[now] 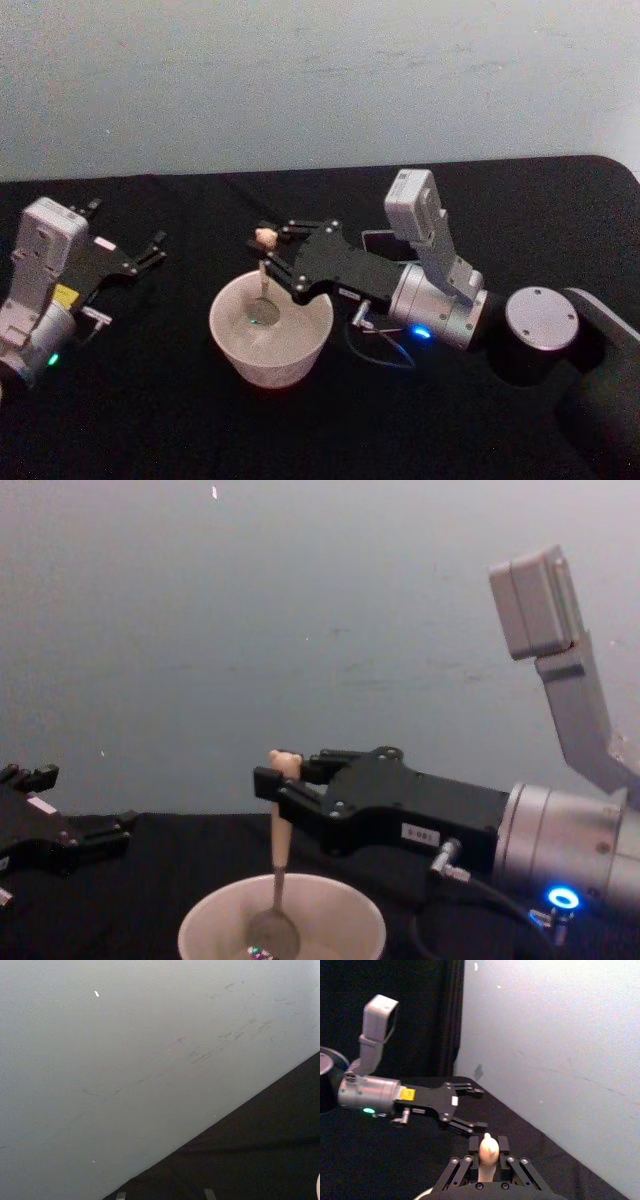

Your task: Pick up the stirring spoon with one hand, stir inside the cup, then place it back in its original position.

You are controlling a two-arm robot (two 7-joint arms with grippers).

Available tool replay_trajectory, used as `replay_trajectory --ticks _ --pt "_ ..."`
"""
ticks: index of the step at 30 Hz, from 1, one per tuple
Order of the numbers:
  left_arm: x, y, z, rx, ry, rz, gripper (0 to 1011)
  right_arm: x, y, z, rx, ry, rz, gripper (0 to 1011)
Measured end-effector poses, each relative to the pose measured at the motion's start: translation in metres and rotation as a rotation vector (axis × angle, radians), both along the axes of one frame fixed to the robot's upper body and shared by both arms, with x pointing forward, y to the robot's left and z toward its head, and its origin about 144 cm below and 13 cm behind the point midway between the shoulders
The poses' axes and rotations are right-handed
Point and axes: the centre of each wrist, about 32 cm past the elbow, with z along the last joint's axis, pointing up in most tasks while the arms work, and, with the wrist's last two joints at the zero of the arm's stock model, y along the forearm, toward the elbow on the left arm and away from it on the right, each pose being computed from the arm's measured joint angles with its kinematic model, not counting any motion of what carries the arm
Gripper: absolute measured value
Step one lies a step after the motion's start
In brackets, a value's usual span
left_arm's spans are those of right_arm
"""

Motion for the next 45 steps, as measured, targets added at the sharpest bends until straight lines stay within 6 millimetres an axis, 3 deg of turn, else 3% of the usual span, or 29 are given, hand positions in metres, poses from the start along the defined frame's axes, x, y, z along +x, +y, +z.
replay_trajectory --ticks 16,30,38,45 --pt "0.0 0.0 0.0 0.0 0.0 0.0 1001 0.0 -0.015 0.001 -0.007 -0.004 -0.044 215" --pt "0.0 0.0 0.0 0.0 0.0 0.0 1001 -0.018 -0.031 -0.002 -0.004 0.019 -0.044 215" --pt "0.0 0.0 0.0 0.0 0.0 0.0 1001 -0.031 -0.03 -0.004 0.002 0.04 -0.006 215" --pt "0.0 0.0 0.0 0.0 0.0 0.0 1001 -0.039 -0.018 -0.006 0.0 0.057 0.053 215"
